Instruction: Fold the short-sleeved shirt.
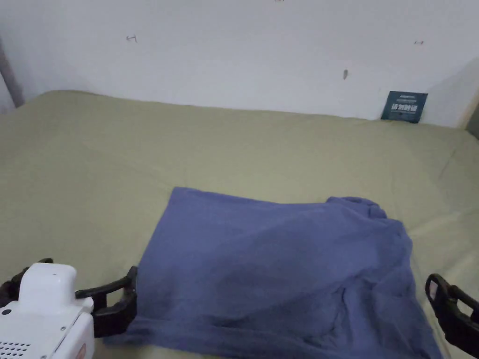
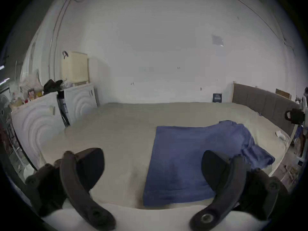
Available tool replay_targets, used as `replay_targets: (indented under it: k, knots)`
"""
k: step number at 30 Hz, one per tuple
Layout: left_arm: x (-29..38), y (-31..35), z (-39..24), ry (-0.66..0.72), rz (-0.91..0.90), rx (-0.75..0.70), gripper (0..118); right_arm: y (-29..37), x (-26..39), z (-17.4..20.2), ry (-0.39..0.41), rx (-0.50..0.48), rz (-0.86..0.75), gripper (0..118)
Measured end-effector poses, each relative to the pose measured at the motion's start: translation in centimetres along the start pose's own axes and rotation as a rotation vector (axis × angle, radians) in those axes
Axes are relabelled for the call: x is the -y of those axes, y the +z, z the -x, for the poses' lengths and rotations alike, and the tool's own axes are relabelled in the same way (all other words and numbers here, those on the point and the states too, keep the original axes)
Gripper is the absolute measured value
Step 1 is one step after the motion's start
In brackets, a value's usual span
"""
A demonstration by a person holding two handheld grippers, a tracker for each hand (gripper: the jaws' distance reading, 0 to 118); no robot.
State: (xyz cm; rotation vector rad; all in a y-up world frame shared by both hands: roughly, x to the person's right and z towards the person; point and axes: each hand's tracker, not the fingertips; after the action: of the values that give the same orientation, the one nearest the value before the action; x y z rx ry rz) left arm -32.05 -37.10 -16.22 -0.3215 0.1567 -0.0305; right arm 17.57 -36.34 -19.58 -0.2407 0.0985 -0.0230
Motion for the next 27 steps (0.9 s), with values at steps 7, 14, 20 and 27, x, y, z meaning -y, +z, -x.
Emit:
replay_targets:
  k: [7,14,20,27]
  knots:
    - [2.9,-2.9,5.1,0.010,0.315,0.049,0,-0.2,2.5,1.0,0.024,0.021,0.083,2]
    - [9.3,-9.0,6.0,-0.028,0.477,0.109,114,-1.9,5.3,-0.5,0.057,0.062,0.235,2]
    - [11.2,-13.6,4.4,-0.030,0.574,0.131,104,-3.0,7.1,-2.0,0.070,0.104,0.334,2]
    - [11.9,-14.6,2.0,-0.125,0.628,0.143,7,-4.6,8.8,-4.9,0.053,0.131,0.435,61]
